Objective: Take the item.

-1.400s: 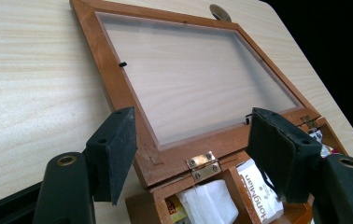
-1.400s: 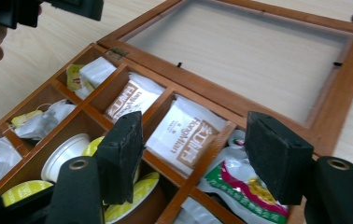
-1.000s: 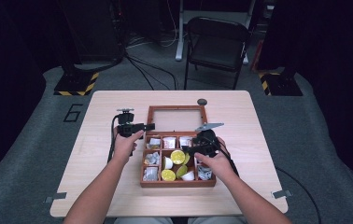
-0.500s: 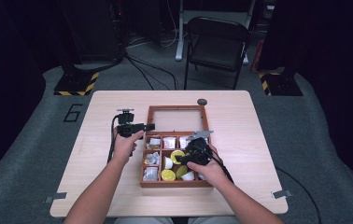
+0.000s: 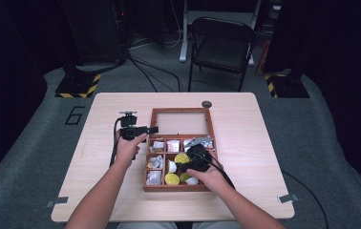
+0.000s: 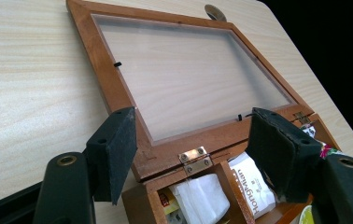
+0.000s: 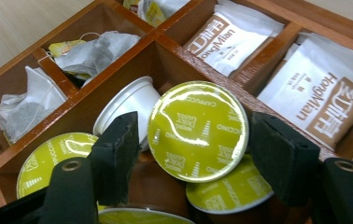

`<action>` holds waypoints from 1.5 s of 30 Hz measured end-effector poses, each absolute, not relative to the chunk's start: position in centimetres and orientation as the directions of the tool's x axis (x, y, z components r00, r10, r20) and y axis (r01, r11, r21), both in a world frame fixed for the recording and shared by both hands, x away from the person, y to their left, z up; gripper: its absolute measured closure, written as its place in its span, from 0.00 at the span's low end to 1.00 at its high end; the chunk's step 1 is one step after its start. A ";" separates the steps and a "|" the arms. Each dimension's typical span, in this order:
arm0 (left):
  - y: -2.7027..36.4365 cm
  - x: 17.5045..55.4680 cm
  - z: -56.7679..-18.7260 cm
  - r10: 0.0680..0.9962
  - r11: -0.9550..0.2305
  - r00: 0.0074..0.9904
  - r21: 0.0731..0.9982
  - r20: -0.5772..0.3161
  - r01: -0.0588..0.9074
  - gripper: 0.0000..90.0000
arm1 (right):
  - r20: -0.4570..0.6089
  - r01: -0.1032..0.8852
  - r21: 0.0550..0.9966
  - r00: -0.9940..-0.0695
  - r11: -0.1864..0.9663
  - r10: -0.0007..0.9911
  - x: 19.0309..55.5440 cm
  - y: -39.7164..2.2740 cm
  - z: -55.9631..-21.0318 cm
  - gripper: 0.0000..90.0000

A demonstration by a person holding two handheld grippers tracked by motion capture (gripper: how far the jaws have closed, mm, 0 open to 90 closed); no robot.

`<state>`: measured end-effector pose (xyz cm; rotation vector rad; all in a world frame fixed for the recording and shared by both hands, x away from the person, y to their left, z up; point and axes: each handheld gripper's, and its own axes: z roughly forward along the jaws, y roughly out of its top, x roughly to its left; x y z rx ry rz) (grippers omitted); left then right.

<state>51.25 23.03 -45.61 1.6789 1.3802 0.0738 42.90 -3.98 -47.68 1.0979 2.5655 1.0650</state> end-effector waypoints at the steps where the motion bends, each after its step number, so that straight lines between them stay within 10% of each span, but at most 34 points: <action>1: 23.0 51.3 -45.6 0.796 0.064 0.367 0.669 -0.481 0.740 0.36 | 0.121 0.565 0.669 -0.724 0.484 0.679 42.9 -3.9 -47.7 0.37; 45: 23.7 51.3 -45.6 0.804 0.081 0.347 0.668 -0.482 0.740 0.37 | 0.092 0.561 0.623 -0.745 0.545 0.661 43.2 -3.0 -48.4 0.41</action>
